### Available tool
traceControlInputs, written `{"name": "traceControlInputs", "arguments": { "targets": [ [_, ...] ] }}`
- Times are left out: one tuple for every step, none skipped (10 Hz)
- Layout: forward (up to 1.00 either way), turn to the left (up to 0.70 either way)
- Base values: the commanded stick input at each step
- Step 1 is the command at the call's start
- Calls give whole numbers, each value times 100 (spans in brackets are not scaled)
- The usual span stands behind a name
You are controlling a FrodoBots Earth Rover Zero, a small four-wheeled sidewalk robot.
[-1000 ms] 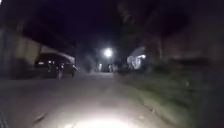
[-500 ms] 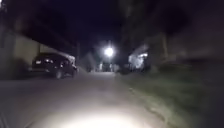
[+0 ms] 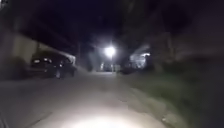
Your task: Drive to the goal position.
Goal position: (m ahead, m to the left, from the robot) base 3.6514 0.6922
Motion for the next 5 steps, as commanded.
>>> {"name": "traceControlInputs", "arguments": {
  "targets": [
    [70,0],
    [70,0],
    [70,0],
    [70,0],
    [70,0]
  ]
}}
